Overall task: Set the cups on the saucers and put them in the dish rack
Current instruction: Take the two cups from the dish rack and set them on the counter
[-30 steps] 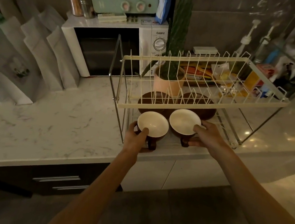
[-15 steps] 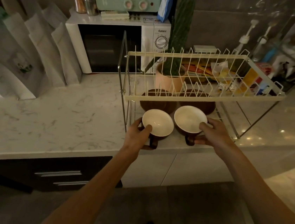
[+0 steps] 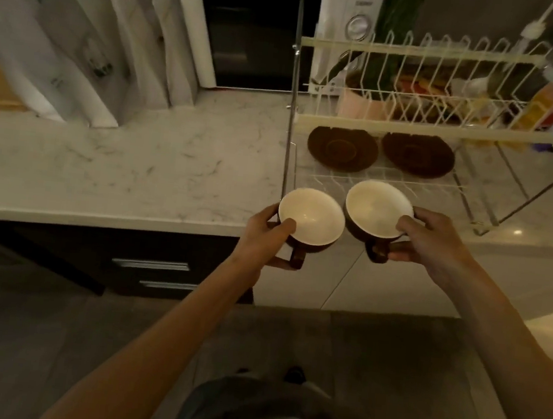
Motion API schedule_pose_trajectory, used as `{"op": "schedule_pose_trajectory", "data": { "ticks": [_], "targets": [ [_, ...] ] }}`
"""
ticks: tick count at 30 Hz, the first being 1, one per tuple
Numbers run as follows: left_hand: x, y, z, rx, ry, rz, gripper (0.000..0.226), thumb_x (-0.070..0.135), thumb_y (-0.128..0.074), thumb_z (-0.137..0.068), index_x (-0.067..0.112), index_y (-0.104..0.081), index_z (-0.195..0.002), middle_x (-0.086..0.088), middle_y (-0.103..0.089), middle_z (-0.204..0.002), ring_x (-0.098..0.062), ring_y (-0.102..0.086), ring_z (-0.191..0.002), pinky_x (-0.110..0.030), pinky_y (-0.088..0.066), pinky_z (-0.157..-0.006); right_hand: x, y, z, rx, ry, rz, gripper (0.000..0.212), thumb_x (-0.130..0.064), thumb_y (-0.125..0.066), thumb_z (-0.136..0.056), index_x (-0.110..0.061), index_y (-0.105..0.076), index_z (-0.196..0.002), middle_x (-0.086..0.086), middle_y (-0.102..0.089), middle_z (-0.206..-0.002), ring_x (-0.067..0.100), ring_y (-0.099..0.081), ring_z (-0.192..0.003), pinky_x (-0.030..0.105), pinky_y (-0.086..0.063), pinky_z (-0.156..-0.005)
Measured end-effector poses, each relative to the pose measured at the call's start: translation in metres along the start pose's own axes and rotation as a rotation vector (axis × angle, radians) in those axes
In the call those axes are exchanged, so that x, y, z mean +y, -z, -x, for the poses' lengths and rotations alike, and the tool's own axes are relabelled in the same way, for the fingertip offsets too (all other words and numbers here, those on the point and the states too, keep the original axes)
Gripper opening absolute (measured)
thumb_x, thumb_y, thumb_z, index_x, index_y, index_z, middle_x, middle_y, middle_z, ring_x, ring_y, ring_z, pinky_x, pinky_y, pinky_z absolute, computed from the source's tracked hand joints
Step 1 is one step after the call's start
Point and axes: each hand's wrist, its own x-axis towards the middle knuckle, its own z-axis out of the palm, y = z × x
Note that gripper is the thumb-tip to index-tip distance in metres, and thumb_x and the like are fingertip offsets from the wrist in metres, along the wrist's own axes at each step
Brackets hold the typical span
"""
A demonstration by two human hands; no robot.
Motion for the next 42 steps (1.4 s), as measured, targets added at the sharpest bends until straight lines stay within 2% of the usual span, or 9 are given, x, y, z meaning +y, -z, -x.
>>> {"op": "schedule_pose_trajectory", "data": {
  "ticks": [3, 6, 10, 13, 19, 23, 32, 38, 42],
  "targets": [
    [-0.013, 0.020, 0.010, 0.039, 0.026, 0.017, 0.051, 0.016, -0.055, -0.094, 0.024, -0.041, -0.142, -0.003, -0.053, -0.114, -0.023, -0.056, -0.100, -0.036, -0.061, -0.057, 0.001, -0.020, 0.005, -0.049, 0.012, 0.033, 0.050, -0.005, -0.052, -0.094, -0.010, -0.048, -0.143, 0.016, -0.059, -0.119, 0.025, -0.073, -0.076, 0.021, -0.056, -0.046],
    [-0.024, 0.041, 0.017, 0.116, 0.053, 0.074, 0.050, 0.016, -0.056, -0.094, 0.024, -0.042, -0.141, 0.001, -0.053, -0.104, -0.020, -0.054, -0.094, -0.034, -0.060, -0.056, 0.002, -0.042, 0.011, -0.109, 0.017, 0.058, 0.050, -0.006, -0.052, -0.095, -0.013, -0.048, -0.144, 0.015, -0.061, -0.114, 0.027, -0.074, -0.077, 0.022, -0.056, -0.048],
    [-0.036, 0.069, 0.023, 0.215, 0.069, 0.116, 0.048, 0.016, -0.057, -0.092, 0.022, -0.046, -0.138, -0.004, -0.058, -0.113, -0.016, -0.058, -0.088, -0.034, -0.059, -0.061, 0.001, -0.071, 0.017, -0.195, 0.041, 0.092, 0.048, -0.008, -0.052, -0.096, -0.014, -0.047, -0.143, 0.018, -0.064, -0.114, 0.030, -0.076, -0.077, 0.027, -0.058, -0.052],
    [-0.042, 0.091, 0.027, 0.263, 0.068, 0.148, 0.047, 0.014, -0.057, -0.092, 0.019, -0.047, -0.138, 0.001, -0.058, -0.101, -0.015, -0.059, -0.086, -0.033, -0.059, -0.061, -0.001, -0.095, 0.018, -0.246, 0.059, 0.119, 0.047, -0.009, -0.051, -0.097, -0.014, -0.047, -0.143, 0.018, -0.066, -0.111, 0.029, -0.077, -0.075, 0.031, -0.060, -0.056],
    [-0.053, 0.135, 0.031, 0.343, 0.056, 0.164, 0.051, 0.016, -0.056, -0.093, 0.019, -0.044, -0.142, -0.012, -0.056, -0.126, -0.021, -0.059, -0.097, -0.026, -0.058, -0.052, -0.015, -0.143, 0.019, -0.318, 0.075, 0.145, 0.047, -0.009, -0.051, -0.097, -0.014, -0.046, -0.143, 0.003, -0.064, -0.095, 0.019, -0.075, -0.063, 0.025, -0.057, -0.049],
    [-0.054, 0.162, 0.032, 0.396, 0.068, 0.233, 0.050, 0.016, -0.058, -0.092, 0.019, -0.046, -0.140, -0.009, -0.055, -0.121, -0.018, -0.058, -0.093, -0.032, -0.059, -0.056, -0.025, -0.175, 0.013, -0.372, 0.071, 0.117, 0.050, -0.007, -0.051, -0.096, -0.011, -0.044, -0.145, 0.018, -0.066, -0.109, 0.021, -0.075, -0.062, 0.027, -0.057, -0.048],
    [-0.038, 0.228, 0.005, 0.544, 0.075, 0.336, 0.048, 0.014, -0.057, -0.092, 0.017, -0.048, -0.139, -0.013, -0.058, -0.118, -0.028, -0.060, -0.100, -0.043, -0.061, -0.062, -0.062, -0.242, -0.010, -0.394, 0.075, 0.092, 0.048, -0.006, -0.049, -0.096, -0.009, -0.046, -0.144, 0.009, -0.067, -0.087, 0.020, -0.071, -0.054, 0.028, -0.058, -0.046],
    [-0.027, 0.266, -0.022, 0.631, 0.087, 0.443, 0.051, 0.015, -0.059, -0.092, 0.018, -0.044, -0.141, -0.015, -0.052, -0.121, -0.025, -0.061, -0.084, -0.039, -0.060, -0.055, -0.092, -0.299, -0.033, -0.412, 0.075, 0.044, 0.049, -0.006, -0.048, -0.097, -0.009, -0.043, -0.145, 0.029, -0.067, -0.108, 0.020, -0.070, -0.048, 0.026, -0.056, -0.043],
    [-0.025, 0.291, -0.040, 0.678, 0.086, 0.520, 0.049, 0.016, -0.059, -0.092, 0.019, -0.045, -0.139, -0.016, -0.046, -0.135, -0.031, -0.055, -0.105, -0.047, -0.060, -0.064, -0.106, -0.344, -0.046, -0.415, 0.076, 0.011, 0.046, -0.005, -0.048, -0.097, -0.007, -0.045, -0.142, 0.030, -0.065, -0.114, 0.020, -0.069, -0.046, 0.027, -0.056, -0.042]
  ]
}}
